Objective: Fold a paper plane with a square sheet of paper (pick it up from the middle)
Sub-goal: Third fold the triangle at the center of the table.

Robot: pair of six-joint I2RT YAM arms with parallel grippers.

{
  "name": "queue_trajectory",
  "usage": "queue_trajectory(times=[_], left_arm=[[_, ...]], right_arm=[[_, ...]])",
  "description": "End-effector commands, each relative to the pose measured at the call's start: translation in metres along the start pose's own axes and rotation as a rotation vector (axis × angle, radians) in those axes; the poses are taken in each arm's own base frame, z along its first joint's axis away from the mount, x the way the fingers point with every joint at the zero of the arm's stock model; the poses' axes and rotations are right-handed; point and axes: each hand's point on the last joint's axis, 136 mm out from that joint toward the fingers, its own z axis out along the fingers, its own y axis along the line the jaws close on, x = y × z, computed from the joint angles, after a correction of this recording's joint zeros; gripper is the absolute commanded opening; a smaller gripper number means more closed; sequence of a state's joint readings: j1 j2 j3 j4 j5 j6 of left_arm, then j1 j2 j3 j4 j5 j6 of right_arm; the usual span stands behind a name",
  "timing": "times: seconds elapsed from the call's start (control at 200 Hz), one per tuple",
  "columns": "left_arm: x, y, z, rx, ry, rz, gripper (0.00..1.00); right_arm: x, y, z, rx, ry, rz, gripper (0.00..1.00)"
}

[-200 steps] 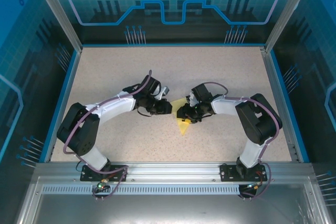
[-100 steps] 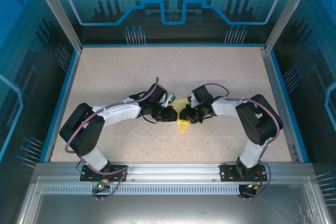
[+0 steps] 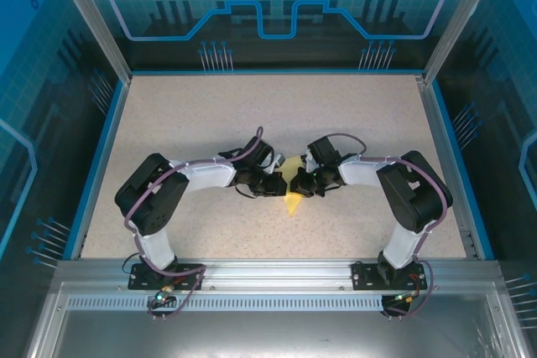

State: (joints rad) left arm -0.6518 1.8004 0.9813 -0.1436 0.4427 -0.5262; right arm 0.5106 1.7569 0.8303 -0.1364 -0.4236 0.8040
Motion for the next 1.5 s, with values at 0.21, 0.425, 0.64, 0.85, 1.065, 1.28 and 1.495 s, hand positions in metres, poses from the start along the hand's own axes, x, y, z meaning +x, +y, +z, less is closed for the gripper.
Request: queue_trajectory(times=[0.21,0.425,0.64,0.85,1.065,1.28,1.495], left_arm=[[-0.015,-0.004,0.016,0.009,0.001,0.016,0.09],[-0.01,0.011,0.024,-0.042,0.028,0.021,0.09],[-0.007,0.026,0.026,-0.102,0.038,0.023,0.09],[-0.005,0.034,0.029,-0.121,0.042,0.009,0.09],[-0.007,0.038,0.029,-0.149,0.047,0.019,0.09],[-0.002,0.044,0.03,-0.168,0.067,0.018,0.09],[0.002,0.049,0.033,-0.174,0.089,0.024,0.09]], right_arm=[[0.023,-0.036,0.006,0.129,0.059,0.043,0.02],[0.023,-0.036,0.006,0.123,0.062,0.04,0.01],[0.023,-0.036,0.004,0.115,0.057,0.041,0.01],[0.024,-0.036,0.003,0.11,0.06,0.043,0.01],[0.022,-0.034,0.001,0.104,0.054,0.04,0.01],[0.012,-0.012,-0.01,0.044,0.009,0.004,0.06],[0.01,0.004,-0.022,-0.008,-0.025,-0.017,0.08]])
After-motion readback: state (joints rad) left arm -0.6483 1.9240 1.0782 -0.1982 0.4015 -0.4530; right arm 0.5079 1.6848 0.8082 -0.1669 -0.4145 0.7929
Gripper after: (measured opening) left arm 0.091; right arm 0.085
